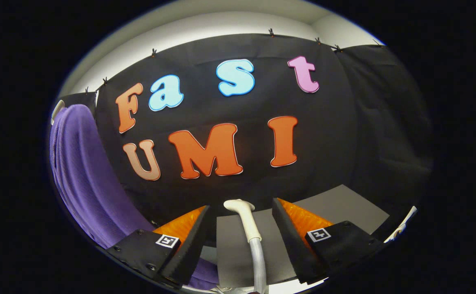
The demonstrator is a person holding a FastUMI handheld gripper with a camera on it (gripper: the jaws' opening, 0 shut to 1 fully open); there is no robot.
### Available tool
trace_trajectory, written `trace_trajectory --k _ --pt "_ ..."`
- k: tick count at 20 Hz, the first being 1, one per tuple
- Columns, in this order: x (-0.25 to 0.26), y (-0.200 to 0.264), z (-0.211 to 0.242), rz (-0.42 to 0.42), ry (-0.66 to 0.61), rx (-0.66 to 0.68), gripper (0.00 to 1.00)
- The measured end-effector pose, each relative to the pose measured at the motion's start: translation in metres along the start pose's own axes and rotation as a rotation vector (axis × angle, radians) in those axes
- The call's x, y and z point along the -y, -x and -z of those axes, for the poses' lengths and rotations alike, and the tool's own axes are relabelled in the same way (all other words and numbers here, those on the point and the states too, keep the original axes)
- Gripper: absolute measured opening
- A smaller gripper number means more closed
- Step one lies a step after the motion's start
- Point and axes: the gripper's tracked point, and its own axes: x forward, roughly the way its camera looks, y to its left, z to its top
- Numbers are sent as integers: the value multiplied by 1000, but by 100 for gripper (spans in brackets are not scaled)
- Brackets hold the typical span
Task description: Iron the clothes twice with a garment steamer, once on the left side and once on the right side.
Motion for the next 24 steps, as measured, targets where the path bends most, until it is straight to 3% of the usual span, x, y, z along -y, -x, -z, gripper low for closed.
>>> trace_trajectory --k 5,8,15,16,21,24 --pt "11 -84 54 -27 38 -164 99" --pt "12 -112 76 -48 22 -241 99" --pt "33 -153 126 14 30 -441 98" --pt "37 -154 132 21 32 -470 95" --pt "30 -153 158 -7 2 -565 52" --pt "33 -140 140 33 16 -507 46"
